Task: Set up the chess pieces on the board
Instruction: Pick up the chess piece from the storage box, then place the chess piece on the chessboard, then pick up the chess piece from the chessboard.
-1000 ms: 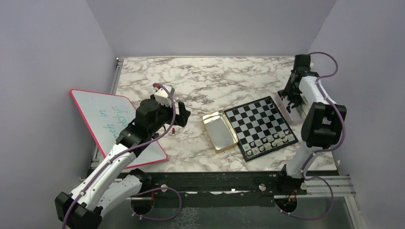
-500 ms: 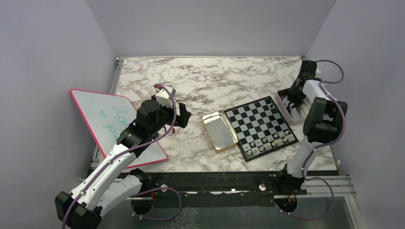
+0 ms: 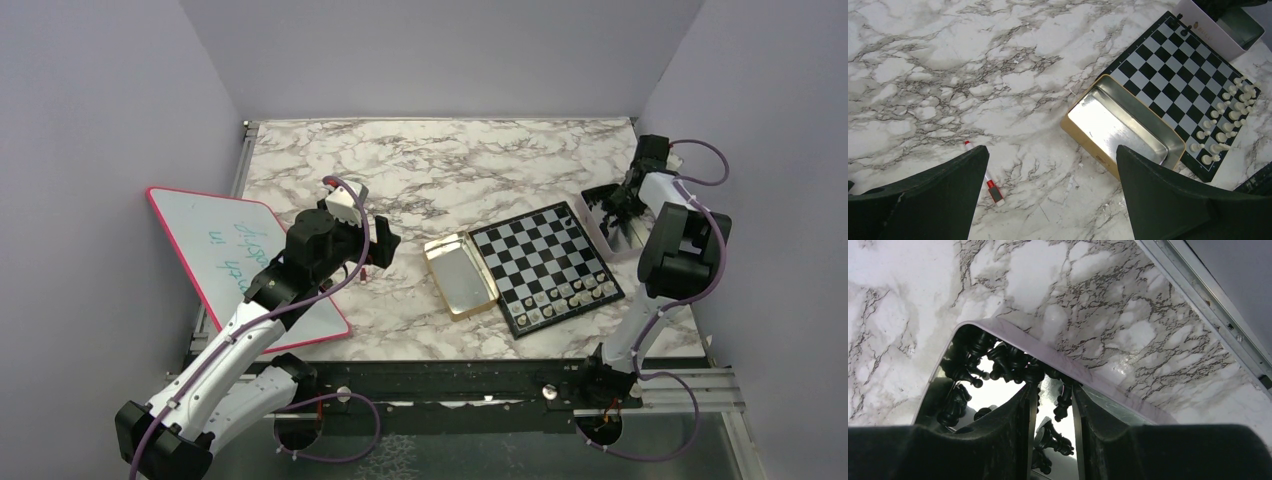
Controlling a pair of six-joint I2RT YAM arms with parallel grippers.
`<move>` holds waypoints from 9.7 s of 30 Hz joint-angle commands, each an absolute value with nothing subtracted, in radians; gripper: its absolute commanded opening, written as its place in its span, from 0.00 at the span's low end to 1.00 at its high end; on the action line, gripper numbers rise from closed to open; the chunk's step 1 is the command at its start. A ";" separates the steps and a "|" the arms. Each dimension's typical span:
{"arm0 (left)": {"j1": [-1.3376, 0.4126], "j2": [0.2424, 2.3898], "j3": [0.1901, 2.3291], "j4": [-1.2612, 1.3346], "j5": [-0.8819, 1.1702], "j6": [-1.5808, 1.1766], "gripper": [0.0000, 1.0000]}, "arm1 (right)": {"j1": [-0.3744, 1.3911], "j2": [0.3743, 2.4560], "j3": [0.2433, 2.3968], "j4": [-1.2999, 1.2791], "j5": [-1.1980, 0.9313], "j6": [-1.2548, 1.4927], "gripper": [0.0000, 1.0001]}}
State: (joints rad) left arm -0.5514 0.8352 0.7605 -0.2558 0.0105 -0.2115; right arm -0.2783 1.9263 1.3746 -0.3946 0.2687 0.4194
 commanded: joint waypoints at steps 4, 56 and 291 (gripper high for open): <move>-0.555 0.833 0.760 -0.237 0.011 -0.196 0.99 | -0.291 1.929 1.352 -0.372 0.301 0.442 0.37; -0.554 0.863 0.761 -0.247 -0.011 -0.199 0.99 | -0.290 1.794 1.417 -0.507 0.175 0.430 0.15; -0.563 1.068 0.948 -0.253 0.093 -0.144 0.99 | 0.402 1.660 1.083 -0.316 0.087 0.299 0.41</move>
State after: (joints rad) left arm -0.5602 1.0809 0.9535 -0.2779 0.1181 -0.1555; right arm 0.3939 1.6283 1.0588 -0.3180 0.0521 0.3202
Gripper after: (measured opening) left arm 0.990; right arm 0.429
